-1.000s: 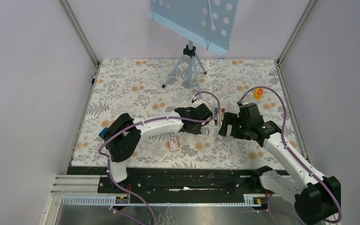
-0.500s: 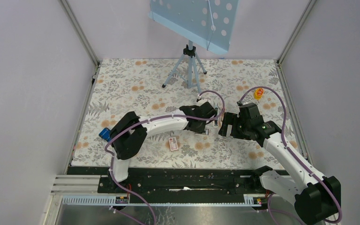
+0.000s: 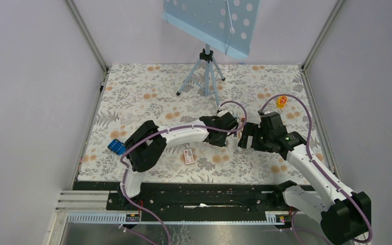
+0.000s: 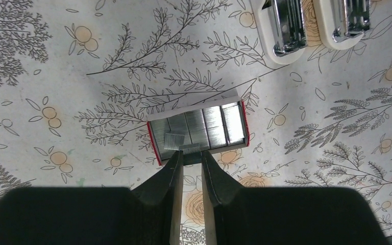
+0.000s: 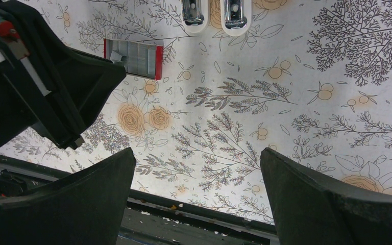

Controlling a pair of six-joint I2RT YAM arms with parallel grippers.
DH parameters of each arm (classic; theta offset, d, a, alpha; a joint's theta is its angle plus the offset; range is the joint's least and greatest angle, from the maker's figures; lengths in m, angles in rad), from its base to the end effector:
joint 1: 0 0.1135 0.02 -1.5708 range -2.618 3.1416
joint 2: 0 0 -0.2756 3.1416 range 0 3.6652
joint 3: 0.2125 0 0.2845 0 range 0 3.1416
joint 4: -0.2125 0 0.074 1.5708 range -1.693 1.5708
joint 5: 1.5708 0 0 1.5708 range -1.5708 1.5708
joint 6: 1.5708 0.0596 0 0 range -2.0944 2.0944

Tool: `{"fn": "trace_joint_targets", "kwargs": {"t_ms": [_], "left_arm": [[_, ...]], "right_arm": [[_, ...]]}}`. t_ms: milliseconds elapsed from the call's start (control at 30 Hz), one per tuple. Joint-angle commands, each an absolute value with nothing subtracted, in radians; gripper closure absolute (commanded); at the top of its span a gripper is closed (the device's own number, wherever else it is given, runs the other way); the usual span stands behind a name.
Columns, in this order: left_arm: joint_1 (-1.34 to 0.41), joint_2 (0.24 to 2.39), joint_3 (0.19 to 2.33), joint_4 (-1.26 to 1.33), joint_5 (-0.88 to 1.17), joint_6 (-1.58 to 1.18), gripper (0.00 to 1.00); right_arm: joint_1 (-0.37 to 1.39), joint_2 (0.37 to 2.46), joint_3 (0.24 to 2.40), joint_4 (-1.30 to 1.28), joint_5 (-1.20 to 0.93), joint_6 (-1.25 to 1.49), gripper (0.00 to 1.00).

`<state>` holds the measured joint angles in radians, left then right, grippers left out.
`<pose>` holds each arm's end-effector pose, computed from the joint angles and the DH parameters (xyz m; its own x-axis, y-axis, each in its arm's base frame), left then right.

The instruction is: Unload the staples from the stapler

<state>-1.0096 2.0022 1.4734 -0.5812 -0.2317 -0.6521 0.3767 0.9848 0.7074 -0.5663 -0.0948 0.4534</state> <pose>0.2587 -0.3858 0.1571 -0.8459 0.2359 -0.4782 0.3225 0.9406 -0.1064 0.2212 0.0936 0.2251 -0.8106 0.1483 -0.5666 -0.0775 0.9318 0.3547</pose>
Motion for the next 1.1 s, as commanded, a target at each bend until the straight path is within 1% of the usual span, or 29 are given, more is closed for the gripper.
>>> {"fn": "trace_joint_targets", "kwargs": {"t_ms": [0, 833, 1067], "left_arm": [[-1.017, 2.018, 1.518, -0.553, -0.209, -0.648, 0.81], [-1.019, 2.057, 1.563, -0.545, -0.22, -0.637, 0.81], [-1.018, 2.07, 1.555, -0.539, -0.238, -0.629, 0.78]], "right_arm": [[0.372, 0.992, 0.713, -0.555, -0.078, 0.445, 0.0], [0.372, 0.987, 0.715, -0.561, -0.077, 0.445, 0.0], [0.373, 0.989, 0.715, -0.56, -0.077, 0.445, 0.0]]}}
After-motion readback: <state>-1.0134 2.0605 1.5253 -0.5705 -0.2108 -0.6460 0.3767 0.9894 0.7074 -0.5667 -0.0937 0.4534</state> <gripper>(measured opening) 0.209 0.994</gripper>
